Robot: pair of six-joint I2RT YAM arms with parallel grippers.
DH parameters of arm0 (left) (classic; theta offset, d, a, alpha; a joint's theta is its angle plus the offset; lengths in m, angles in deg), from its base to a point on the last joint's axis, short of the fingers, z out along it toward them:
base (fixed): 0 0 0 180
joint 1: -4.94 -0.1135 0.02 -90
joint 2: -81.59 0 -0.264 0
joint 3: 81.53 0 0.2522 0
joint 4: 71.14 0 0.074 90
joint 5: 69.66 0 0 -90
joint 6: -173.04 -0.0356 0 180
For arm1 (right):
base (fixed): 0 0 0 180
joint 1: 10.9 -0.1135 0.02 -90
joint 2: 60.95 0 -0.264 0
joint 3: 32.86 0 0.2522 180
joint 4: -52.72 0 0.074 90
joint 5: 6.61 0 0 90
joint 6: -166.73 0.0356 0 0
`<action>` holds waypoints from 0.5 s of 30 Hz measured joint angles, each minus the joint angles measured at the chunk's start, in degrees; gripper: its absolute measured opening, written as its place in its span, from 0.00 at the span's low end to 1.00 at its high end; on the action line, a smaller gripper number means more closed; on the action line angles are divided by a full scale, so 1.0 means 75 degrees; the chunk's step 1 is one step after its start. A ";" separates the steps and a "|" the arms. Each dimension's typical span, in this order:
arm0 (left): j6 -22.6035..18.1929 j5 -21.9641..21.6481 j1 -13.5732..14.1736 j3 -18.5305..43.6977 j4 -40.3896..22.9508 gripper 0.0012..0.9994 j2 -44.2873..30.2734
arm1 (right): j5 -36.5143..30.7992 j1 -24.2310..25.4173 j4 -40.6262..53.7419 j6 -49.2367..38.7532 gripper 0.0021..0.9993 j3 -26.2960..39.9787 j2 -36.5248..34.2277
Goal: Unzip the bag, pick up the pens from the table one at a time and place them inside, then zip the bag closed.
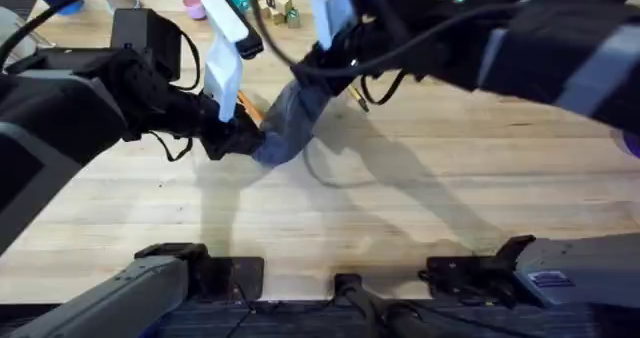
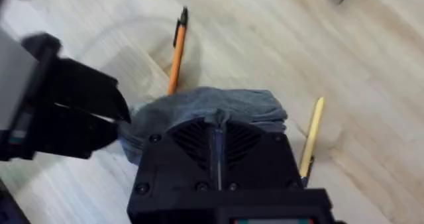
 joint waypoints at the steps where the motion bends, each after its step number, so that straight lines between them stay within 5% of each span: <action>1: 0.0000 0.0052 0.0000 0.0000 0.0026 0.04 0.0000 | 0.0069 0.0066 0.0005 0.0000 0.03 0.0048 0.0092; 6: -0.0001 0.0326 0.0009 0.0000 0.0172 0.04 0.0000 | 0.0363 0.0432 0.0043 0.0043 0.05 0.0171 0.0445; 12: -0.0001 0.0453 0.0044 0.0012 0.0228 0.04 -0.0012 | 0.0604 0.0845 -0.0197 0.0122 0.87 0.0446 0.0793; 13: 0.0001 0.0456 0.0044 0.0012 0.0214 0.04 -0.0012 | 0.0623 0.0892 -0.0203 0.0111 0.96 0.0487 0.0862; 15: 0.0000 0.0457 0.0044 0.0012 0.0214 0.04 -0.0023 | 0.0642 0.0991 -0.0202 0.0119 0.99 0.0539 0.0966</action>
